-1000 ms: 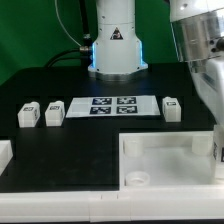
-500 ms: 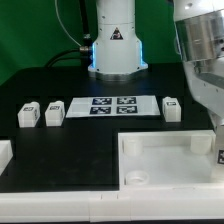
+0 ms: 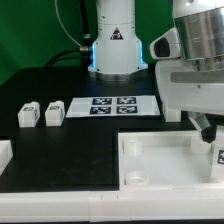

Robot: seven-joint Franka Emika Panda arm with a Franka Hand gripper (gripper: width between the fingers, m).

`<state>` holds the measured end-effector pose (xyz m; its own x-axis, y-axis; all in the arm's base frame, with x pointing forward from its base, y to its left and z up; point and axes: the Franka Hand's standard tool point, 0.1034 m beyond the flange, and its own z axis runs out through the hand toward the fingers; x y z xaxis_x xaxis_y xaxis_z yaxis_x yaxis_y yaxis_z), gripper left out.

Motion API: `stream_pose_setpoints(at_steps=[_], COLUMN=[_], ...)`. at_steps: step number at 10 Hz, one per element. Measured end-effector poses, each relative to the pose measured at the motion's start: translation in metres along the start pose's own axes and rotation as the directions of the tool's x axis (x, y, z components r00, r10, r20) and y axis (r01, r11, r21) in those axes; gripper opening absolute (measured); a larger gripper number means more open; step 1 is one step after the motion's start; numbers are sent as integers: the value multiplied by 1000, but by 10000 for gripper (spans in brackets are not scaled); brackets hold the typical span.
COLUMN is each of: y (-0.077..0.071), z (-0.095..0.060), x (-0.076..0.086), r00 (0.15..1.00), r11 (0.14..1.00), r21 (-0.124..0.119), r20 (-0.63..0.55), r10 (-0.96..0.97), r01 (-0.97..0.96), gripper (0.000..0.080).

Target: Assemble one leg

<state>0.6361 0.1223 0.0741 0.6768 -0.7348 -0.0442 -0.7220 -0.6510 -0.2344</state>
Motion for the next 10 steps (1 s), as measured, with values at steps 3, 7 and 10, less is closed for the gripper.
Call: stream_pose_setpoints(at_steps=[3,7,10], y=[5,5,2], z=[-6,-5,-5], x=[25,24,24], r00=[909,956,999], r11=[907,955,998], r21=[-57,-53,-36], r20=[15,8,-14], r10=[-418,-293,50], r01=[418,293,-51], gripper=[649,403,64])
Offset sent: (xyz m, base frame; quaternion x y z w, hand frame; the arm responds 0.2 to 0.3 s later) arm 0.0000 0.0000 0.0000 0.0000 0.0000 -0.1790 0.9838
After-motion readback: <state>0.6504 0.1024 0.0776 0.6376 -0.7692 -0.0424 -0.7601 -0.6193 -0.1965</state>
